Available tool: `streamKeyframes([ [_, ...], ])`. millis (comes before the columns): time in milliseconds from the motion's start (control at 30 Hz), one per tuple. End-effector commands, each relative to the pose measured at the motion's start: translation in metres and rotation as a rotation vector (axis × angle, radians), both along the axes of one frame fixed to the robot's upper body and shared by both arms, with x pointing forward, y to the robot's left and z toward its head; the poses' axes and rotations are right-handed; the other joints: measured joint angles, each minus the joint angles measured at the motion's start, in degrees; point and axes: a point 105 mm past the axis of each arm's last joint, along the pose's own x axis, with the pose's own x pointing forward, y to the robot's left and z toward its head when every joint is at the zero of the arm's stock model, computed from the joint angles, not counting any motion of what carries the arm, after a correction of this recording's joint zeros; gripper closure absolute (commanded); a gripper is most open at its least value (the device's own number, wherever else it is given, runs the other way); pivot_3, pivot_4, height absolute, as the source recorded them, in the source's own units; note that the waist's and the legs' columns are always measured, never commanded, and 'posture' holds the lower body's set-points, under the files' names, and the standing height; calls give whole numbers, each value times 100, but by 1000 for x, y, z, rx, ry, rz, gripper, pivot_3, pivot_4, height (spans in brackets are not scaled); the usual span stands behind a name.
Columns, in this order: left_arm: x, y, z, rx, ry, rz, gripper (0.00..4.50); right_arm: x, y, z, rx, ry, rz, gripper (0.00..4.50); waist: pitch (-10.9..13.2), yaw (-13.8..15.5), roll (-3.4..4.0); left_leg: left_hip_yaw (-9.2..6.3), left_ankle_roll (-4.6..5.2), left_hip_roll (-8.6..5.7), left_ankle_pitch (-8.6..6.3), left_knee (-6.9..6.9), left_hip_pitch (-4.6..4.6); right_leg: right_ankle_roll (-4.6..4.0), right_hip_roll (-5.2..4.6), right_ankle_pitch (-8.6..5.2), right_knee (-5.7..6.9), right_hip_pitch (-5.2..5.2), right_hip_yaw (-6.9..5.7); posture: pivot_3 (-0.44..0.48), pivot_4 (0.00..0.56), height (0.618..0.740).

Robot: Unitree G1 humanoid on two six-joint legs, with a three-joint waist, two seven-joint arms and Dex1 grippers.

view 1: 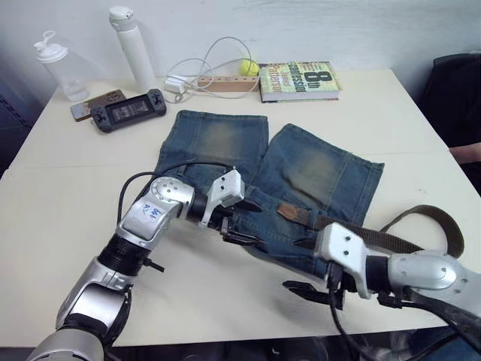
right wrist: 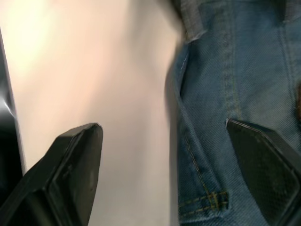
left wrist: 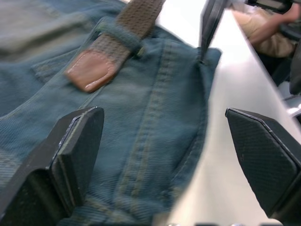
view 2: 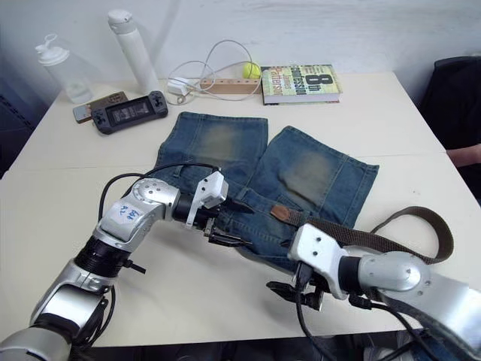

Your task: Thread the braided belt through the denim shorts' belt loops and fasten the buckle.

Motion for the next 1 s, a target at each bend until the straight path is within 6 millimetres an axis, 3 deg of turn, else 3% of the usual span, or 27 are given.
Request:
streamKeyframes([
  [33, 14, -20, 5, 6, -170, -11, 0, 9, -4, -13, -65, -70, 8, 606, -1, 23, 0, -2, 2, -1, -1, 20, -18, 2, 0, 1, 4, -9, -2, 0, 150, 740],
  [167, 30, -33, 4, 7, -415, 11, 0, 15, -10, -22, -96, -75, -23, 2320, -1, 18, 0, 2, 6, -3, -3, 41, -35, 9, 1, 5, 7, -21, 3, 0, 150, 740],
  [300, 35, -36, -10, 78, -647, -50, 0, 17, -10, -21, -81, -61, -66, 4239, 0, 30, -3, -1, 3, 2, -4, 39, -36, 8, 4, 5, 7, -22, 0, 0, 150, 740],
  [333, 35, -37, -11, 74, -663, -60, 0, 17, -10, -21, -79, -59, -72, 4451, -1, 34, -5, -1, 4, 2, -4, 39, -36, 8, 4, 5, 7, -21, 1, 0, 150, 740],
  [667, 31, -56, -17, 42, -863, -150, 0, 19, -5, -17, -62, -50, -106, 4451, -4, 24, -11, -1, 5, 0, -4, 41, -35, 12, 3, 7, 11, -21, 2, 0, 150, 740],
  [833, 39, -58, -26, 118, -971, -157, 0, 22, -5, -15, -61, -48, -116, 4451, -7, 35, -16, -1, 5, -3, -4, 44, -34, 15, 1, 9, 13, -17, 2, 0, 150, 740],
  [1000, 44, -61, -23, 122, -1050, -133, 0, 22, -5, -14, -56, -45, -125, 4451, -9, 50, -18, 0, 8, -9, -5, 46, -34, 22, -2, 12, 13, -14, 6, 0, 150, 740],
])
